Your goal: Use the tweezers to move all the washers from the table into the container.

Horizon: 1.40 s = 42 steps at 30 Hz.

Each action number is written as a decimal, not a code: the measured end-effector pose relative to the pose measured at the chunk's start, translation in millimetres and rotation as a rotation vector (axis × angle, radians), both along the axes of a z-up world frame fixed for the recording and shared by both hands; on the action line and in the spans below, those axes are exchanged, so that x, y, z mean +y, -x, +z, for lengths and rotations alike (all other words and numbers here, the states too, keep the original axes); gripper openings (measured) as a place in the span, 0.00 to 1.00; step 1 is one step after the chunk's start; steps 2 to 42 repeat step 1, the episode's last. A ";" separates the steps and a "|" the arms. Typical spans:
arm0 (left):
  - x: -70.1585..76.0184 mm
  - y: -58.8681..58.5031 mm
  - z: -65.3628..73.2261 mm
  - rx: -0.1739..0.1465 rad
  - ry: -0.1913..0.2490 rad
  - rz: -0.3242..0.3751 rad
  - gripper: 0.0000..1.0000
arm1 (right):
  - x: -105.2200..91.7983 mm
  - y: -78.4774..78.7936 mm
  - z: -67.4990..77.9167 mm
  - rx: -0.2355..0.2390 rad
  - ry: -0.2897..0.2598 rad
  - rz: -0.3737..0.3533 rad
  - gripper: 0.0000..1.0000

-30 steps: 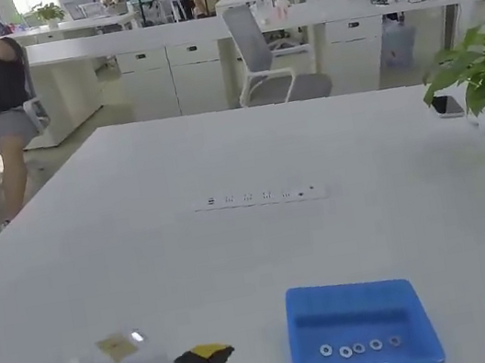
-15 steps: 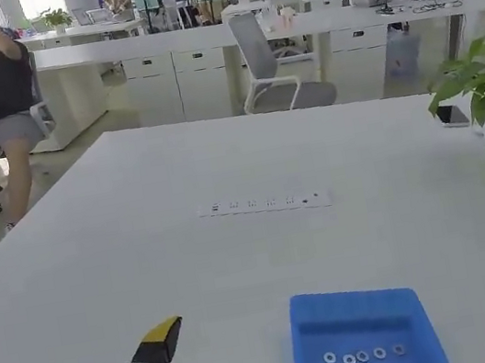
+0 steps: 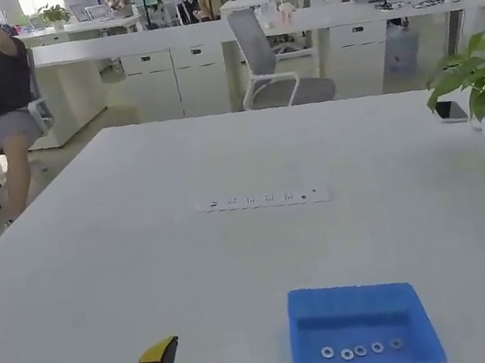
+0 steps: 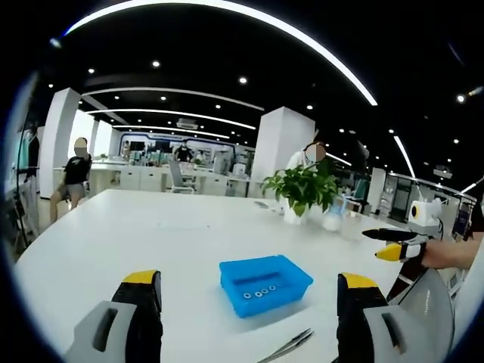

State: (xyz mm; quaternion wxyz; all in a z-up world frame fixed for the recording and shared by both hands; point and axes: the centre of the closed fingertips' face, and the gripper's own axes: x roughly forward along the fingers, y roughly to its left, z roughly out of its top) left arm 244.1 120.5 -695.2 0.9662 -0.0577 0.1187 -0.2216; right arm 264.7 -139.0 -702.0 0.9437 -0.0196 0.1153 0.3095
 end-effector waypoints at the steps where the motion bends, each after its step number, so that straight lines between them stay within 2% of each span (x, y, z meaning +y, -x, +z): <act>1: -0.3 0.5 -1.5 0.003 -0.001 0.000 0.99 | 0.1 0.0 -0.2 0.002 -0.001 -0.001 0.99; 42: -0.3 0.5 -1.5 0.003 -0.001 0.000 0.99 | 0.1 0.0 -0.2 0.002 -0.001 -0.001 0.99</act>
